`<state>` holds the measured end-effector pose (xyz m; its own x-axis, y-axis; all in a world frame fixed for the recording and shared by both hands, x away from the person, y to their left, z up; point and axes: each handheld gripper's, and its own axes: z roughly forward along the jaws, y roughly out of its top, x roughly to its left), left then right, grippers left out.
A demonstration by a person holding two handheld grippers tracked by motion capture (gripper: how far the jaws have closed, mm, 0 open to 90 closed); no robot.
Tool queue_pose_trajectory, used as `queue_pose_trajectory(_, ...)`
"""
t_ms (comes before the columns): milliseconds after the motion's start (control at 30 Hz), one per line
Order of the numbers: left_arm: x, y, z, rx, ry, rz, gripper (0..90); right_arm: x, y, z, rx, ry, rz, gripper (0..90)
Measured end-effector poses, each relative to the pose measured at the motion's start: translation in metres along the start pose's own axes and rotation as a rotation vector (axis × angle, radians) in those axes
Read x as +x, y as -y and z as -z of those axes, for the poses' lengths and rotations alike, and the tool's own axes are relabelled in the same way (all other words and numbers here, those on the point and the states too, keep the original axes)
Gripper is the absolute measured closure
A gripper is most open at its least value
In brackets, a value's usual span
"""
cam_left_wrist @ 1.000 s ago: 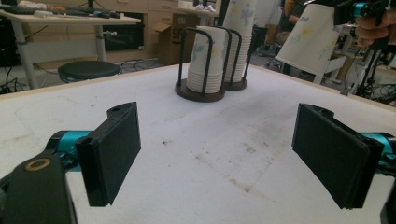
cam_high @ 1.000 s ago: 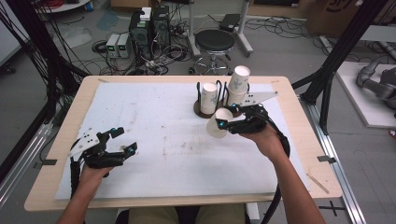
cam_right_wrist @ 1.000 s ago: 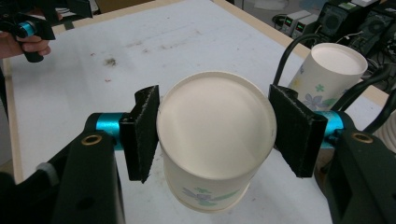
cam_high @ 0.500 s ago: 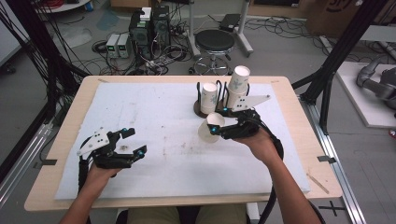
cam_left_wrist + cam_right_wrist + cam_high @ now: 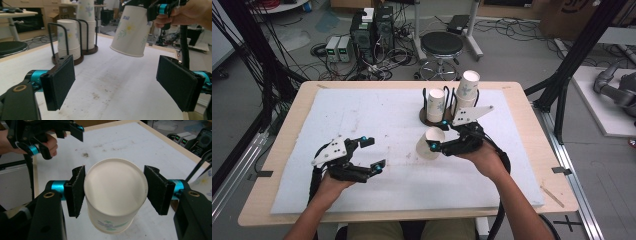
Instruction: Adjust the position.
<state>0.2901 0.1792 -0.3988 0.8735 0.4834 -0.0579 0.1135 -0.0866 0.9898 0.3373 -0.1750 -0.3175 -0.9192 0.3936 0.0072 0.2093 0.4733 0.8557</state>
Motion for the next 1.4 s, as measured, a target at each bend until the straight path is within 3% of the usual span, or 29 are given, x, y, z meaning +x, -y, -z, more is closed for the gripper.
queue_pose_trajectory(167, -0.008, -0.003, -0.023, 0.019, 0.064, -0.028, 15.6, 0.007, -0.002, -0.005, 0.001, -0.023, 0.007, 38.0)
queue_pose_trajectory(433, -0.015, -0.005, -0.050, 0.059, 0.118, -0.049, 15.6, 0.014, -0.002, -0.008, 0.009, -0.047, 0.019, 38.0)
queue_pose_trajectory(633, -0.018, -0.005, -0.065, 0.061, 0.138, -0.057, 15.6, 0.018, -0.004, -0.011, 0.015, -0.069, 0.028, 37.9)
queue_pose_trajectory(1267, -0.025, -0.002, -0.083, 0.059, 0.180, -0.062, 16.0, 0.028, -0.009, -0.015, 0.000, -0.129, 0.036, 37.9)
queue_pose_trajectory(1400, -0.025, -0.002, -0.083, 0.062, 0.193, -0.067, 20.0, 0.029, -0.009, -0.015, -0.002, -0.140, 0.028, 37.9)
